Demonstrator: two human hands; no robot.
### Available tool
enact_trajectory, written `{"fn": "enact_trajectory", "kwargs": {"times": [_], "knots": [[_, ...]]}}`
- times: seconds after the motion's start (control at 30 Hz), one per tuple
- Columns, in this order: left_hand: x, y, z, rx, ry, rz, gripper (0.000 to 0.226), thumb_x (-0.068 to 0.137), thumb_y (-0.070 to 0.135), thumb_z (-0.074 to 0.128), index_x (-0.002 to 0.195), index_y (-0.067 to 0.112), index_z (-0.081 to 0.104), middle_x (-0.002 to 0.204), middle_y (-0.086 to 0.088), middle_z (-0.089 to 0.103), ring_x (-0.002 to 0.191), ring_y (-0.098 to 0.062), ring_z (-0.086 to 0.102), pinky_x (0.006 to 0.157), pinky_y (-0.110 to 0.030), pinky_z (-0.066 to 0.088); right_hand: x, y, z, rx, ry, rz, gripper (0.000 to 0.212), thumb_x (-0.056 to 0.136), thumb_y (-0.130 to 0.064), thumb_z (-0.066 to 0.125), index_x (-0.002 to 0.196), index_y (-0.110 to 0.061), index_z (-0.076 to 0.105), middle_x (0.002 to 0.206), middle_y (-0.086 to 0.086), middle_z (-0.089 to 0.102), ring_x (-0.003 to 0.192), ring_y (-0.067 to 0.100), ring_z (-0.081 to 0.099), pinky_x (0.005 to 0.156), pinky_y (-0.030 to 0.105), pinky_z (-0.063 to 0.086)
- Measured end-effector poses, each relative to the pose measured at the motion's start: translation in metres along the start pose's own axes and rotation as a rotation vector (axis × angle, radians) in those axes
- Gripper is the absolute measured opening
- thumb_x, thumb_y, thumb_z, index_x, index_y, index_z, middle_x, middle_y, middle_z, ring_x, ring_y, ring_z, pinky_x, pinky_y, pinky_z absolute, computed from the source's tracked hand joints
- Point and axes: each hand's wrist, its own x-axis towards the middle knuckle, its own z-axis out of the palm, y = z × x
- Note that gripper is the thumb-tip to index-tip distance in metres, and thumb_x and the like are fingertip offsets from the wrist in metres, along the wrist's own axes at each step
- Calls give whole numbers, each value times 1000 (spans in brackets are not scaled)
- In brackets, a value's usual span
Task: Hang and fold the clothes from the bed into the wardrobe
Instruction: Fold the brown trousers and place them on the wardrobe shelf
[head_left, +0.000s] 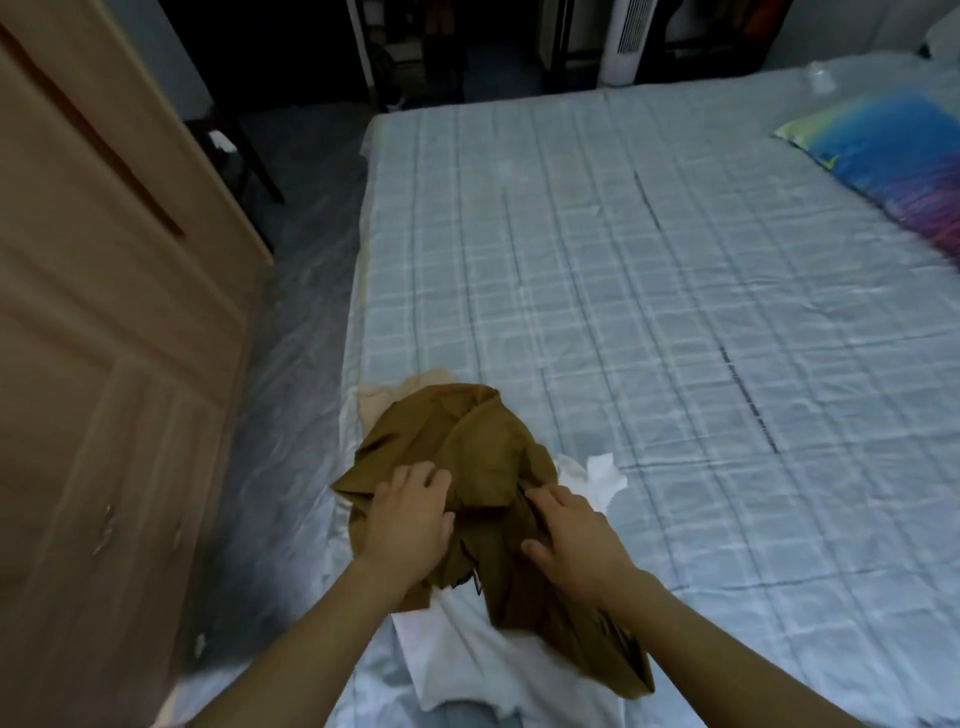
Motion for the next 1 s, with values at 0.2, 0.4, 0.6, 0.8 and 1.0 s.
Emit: {"fn": "enact_trajectory", "kwargs": {"times": [0.2, 0.4, 0.6, 0.8, 1.0], "knots": [[41, -12, 59, 151, -94, 133, 53, 86, 38, 65, 134, 25, 46, 146, -4, 41, 137, -28, 34, 105, -41, 36, 36, 12, 40, -14, -33, 52, 62, 89, -37, 60, 144, -27, 35, 145, -4, 42, 127, 18, 44, 106, 32, 40], [61, -35, 88, 172, -87, 149, 46, 60, 25, 89, 102, 21, 70, 110, -6, 68, 105, -30, 64, 86, -44, 54, 63, 17, 67, -50, -73, 68, 72, 87, -40, 62, 149, -27, 27, 150, -1, 38, 131, 21, 42, 113, 37, 35], [79, -40, 91, 3, 11, 185, 17, 86, 23, 70, 103, 21, 70, 112, -1, 67, 106, -24, 61, 93, -41, 49, 86, 22, 68, -38, -45, 63, 71, 85, -39, 63, 146, -29, 29, 146, -2, 41, 127, 20, 46, 107, 36, 42], [93, -28, 44, -301, 80, 137, 6, 97, 31, 48, 93, 27, 49, 86, 10, 55, 81, -12, 52, 85, -35, 42, 94, 8, 68, -10, 7, 51, 80, 84, -45, 66, 149, -29, 23, 149, -5, 38, 132, 18, 43, 110, 36, 39], [102, -14, -11, -534, 74, 76, 6, 93, 33, 55, 91, 30, 50, 77, 13, 56, 71, -3, 54, 63, -30, 47, 97, -18, 45, 193, 207, 56, 73, 82, -51, 65, 143, -25, 33, 127, -7, 52, 112, 11, 53, 98, 33, 47]]}}
